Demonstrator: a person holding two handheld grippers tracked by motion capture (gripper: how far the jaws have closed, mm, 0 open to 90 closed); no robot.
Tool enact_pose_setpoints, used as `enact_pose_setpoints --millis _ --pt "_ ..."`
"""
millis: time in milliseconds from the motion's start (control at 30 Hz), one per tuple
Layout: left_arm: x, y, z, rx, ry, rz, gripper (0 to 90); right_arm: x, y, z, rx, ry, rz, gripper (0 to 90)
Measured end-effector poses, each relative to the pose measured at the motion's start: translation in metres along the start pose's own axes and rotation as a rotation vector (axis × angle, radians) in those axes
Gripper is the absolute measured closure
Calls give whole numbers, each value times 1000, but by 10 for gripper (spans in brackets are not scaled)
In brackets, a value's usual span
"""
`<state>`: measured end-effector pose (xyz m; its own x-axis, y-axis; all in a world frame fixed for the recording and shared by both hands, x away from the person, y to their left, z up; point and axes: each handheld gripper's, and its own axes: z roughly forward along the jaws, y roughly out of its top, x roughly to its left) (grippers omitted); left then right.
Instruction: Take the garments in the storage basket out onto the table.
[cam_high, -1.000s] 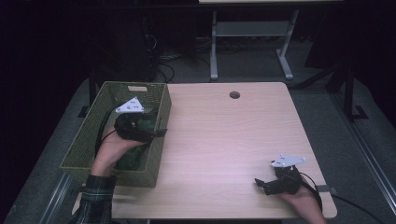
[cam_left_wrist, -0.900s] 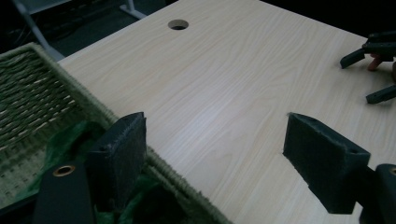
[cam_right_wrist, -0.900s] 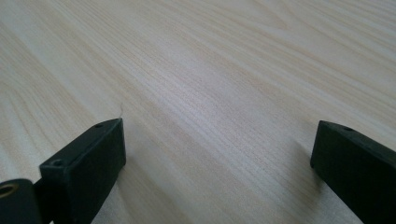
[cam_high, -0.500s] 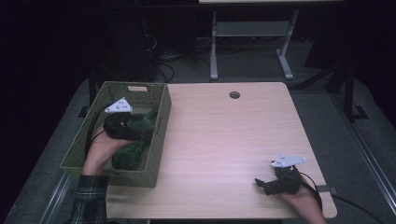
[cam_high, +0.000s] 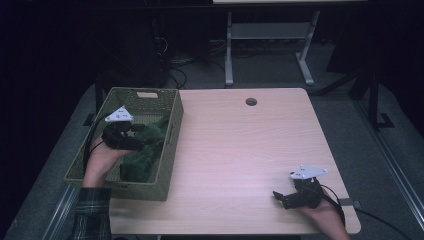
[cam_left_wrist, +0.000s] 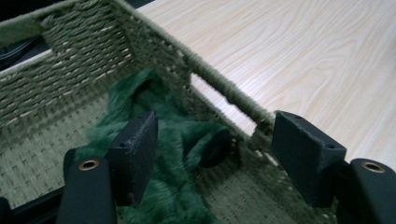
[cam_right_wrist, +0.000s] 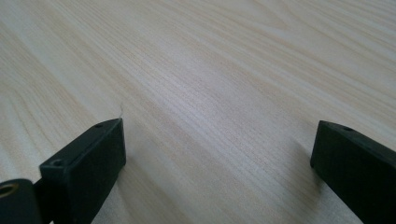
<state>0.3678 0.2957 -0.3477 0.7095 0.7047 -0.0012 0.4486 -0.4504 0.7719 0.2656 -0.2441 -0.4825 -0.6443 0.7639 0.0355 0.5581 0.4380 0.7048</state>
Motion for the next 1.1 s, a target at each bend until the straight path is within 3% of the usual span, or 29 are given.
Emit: enact_pose_setpoints --millis 433,767,1100 --pt "17 -18 10 65 45 -26 350 0 0 0 0 0 1 30" --pt "25 -31 20 108 48 -66 365 0 0 0 1 0 0 30" --pt "32 -43 34 197 57 -97 365 0 0 0 0 0 1 30"
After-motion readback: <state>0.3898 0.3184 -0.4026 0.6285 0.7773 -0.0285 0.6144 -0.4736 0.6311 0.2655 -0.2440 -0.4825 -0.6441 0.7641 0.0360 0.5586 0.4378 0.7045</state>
